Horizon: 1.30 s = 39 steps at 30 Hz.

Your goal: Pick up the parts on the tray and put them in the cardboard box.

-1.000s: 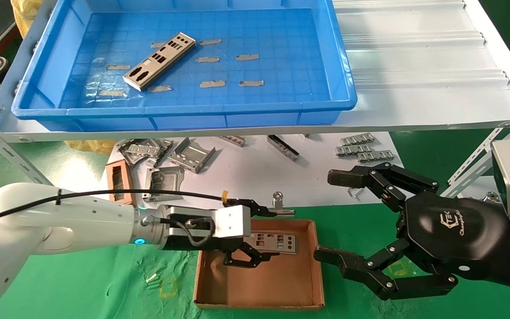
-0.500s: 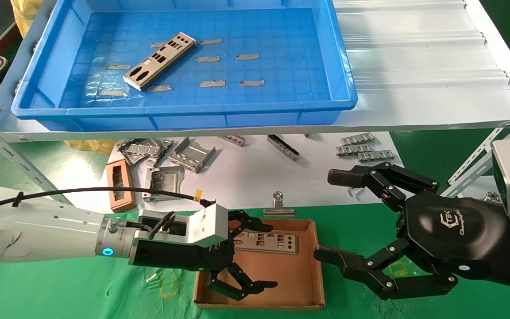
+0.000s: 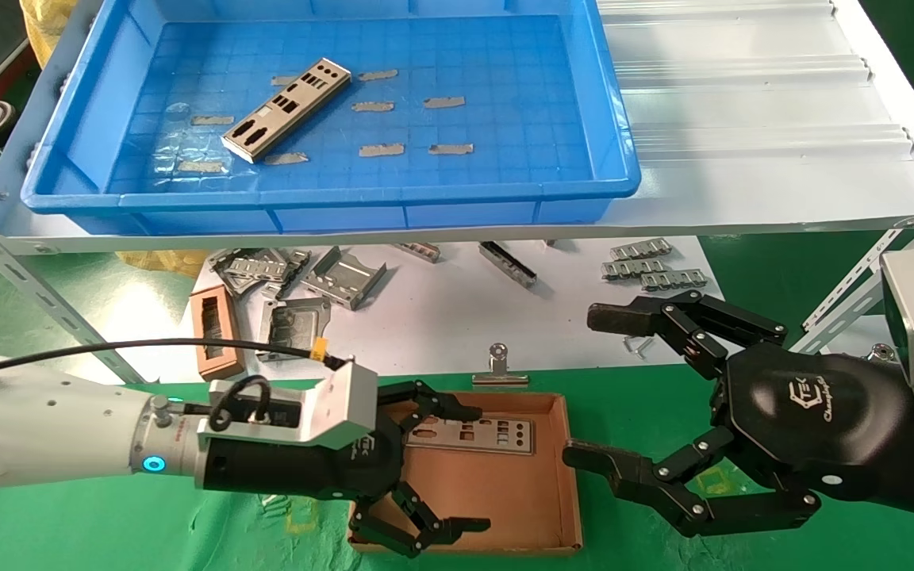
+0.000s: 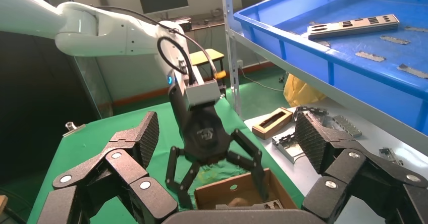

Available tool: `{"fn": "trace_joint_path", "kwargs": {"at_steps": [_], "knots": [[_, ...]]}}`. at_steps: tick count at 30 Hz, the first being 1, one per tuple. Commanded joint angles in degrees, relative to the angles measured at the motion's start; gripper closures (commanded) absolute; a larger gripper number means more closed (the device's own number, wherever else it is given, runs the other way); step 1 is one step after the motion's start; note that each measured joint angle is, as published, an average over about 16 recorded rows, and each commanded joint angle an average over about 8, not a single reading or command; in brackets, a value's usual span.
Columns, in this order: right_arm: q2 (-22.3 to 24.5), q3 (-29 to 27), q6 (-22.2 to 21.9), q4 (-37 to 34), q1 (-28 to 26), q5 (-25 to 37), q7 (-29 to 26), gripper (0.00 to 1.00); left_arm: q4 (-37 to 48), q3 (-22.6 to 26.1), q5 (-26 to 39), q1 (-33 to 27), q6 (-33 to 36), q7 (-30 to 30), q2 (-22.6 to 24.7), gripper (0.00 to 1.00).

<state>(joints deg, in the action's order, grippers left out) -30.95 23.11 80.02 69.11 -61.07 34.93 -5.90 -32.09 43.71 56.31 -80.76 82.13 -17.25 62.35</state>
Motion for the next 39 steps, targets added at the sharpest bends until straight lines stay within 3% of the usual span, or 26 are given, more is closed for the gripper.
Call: {"fn": "trace_joint_path", "kwargs": {"at_steps": [1,39], "knots": [[0.0,0.0,0.0,0.0,0.0,0.0,0.0,0.0,-1.6,-1.1,-0.6,0.8,0.1,1.1,-1.1,0.0],[0.0,0.0,0.0,0.0,0.0,0.0,0.0,0.0,-32.6,-21.8,-11.4,15.1,2.8,22.0,-21.5,0.0]]}}
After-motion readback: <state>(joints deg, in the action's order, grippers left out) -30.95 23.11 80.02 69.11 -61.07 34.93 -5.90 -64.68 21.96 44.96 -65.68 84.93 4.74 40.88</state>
